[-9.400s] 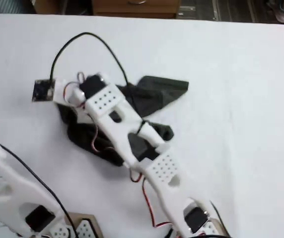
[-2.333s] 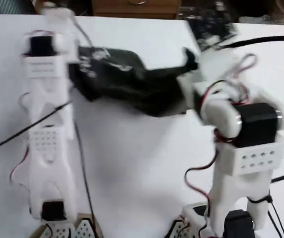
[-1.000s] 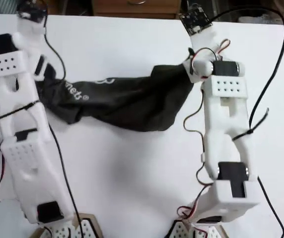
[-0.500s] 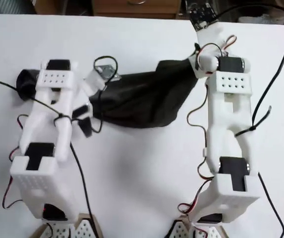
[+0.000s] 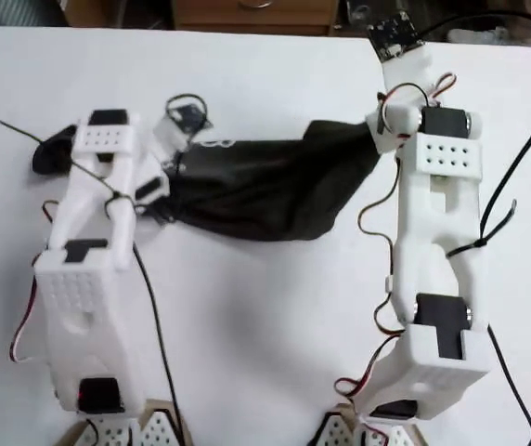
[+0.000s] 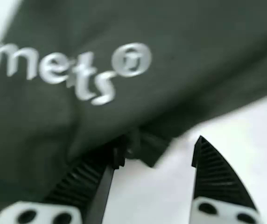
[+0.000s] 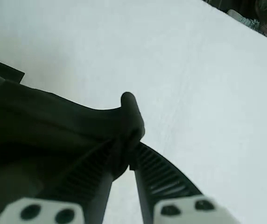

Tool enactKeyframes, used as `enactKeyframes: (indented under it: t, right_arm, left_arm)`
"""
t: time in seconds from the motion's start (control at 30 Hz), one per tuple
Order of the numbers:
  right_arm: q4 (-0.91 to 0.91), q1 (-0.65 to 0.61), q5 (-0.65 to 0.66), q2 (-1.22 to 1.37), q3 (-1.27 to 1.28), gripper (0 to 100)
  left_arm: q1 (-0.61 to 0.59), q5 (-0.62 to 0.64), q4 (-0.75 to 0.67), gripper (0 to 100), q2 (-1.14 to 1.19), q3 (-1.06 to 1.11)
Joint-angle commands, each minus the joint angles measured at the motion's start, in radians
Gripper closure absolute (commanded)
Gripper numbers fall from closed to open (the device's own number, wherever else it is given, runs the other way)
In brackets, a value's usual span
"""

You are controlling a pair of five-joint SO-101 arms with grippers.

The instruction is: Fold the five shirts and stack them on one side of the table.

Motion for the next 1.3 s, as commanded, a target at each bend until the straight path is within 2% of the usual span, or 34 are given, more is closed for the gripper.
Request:
enactKeyframes:
  t: [0.0,0.27,0.33,0.43,0.5,0.6,0.67,0.8,0.93,1.07,1.27]
  right_arm:
    - [0.019,0.004,0.008,-0.058,-0.051,98.0]
    - [0.047,0.004,0.008,-0.087,-0.046,98.0]
    - [0.047,0.004,0.008,-0.087,-0.046,98.0]
    - [0.047,-0.004,0.008,-0.087,-0.046,98.0]
    - [0.048,-0.015,0.003,-0.087,-0.046,98.0]
    - [0.050,-0.045,0.000,-0.101,-0.052,98.0]
    - [0.062,-0.064,-0.002,-0.131,-0.054,98.0]
    - [0.125,-0.085,-0.002,-0.237,-0.057,98.0]
    - [0.163,-0.077,0.003,-0.361,-0.051,98.0]
    - [0.165,-0.059,0.006,-0.387,-0.049,98.0]
    - [0.159,-0.056,0.006,-0.358,-0.043,98.0]
  left_arm:
    - [-0.046,-0.009,0.008,74,0.078,-0.245]
    - [-0.097,-0.002,0.143,76,0.296,-0.662]
    - [-0.101,0.008,0.192,83,0.311,-0.760]
    - [-0.101,0.009,0.252,99,0.313,-0.894]
    - [-0.100,0.026,0.292,97,0.313,-0.987]
    - [-0.097,0.041,0.381,98,0.311,-1.142]
    - [-0.104,0.054,0.390,98,0.301,-1.205]
    - [-0.133,0.066,0.391,98,0.184,-1.106]
    - [-0.133,0.049,0.393,97,0.074,-0.835]
    - [-0.052,-0.026,0.388,94,-0.003,-0.522]
    - [0.023,-0.112,0.368,85,-0.011,-0.383]
